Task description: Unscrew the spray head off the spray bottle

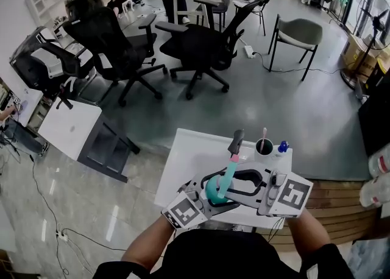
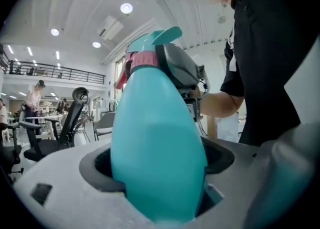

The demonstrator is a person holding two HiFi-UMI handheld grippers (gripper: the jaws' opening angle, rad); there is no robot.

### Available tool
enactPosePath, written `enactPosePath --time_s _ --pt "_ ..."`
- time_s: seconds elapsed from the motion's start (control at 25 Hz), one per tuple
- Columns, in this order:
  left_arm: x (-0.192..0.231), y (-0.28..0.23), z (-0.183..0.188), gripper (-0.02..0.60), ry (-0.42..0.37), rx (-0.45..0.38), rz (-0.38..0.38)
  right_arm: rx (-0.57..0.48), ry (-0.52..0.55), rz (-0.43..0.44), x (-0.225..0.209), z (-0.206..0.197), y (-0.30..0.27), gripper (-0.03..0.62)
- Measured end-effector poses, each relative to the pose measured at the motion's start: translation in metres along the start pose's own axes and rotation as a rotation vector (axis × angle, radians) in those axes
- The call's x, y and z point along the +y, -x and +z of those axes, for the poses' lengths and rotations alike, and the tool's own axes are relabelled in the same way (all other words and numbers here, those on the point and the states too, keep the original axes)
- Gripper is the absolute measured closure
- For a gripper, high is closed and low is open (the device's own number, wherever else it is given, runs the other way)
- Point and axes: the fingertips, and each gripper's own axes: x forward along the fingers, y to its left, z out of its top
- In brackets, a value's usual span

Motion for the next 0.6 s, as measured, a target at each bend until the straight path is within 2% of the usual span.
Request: enactPosePath --time_s 0.12,0.2,0.28,0.36,0.44,0.6 --pt "-0.012 -0.003 0.005 0.129 -0.004 -0.006 -0.034 -0.005 0.021 0.116 0.01 0.0 0.008 0.454" --pt "-0.013 -0.004 0.004 0.13 0.004 -0.008 -0.026 -0.016 0.019 0.13 0.01 -0.003 0.011 0.454" --pt "-0.007 -0.005 0.003 0.13 0.025 -0.008 0.001 -0.042 0.019 0.086 0.004 -0.003 0.011 0.451" --pt "0.004 -0.004 0.003 0.132 0.054 -0.012 0.045 -0.07 0.026 -0.002 -0.005 -0.001 0.011 0.451" --pt "0.015 -0.001 0.003 0.133 0.085 -0.019 0.1 -0.068 0.019 -0.086 -0.014 -0.004 0.012 0.387" --pt "0.035 0.004 -0.002 0.135 0.11 -0.008 0.216 -0.04 -0.017 -0.212 -0.025 -0.013 0.014 0.375"
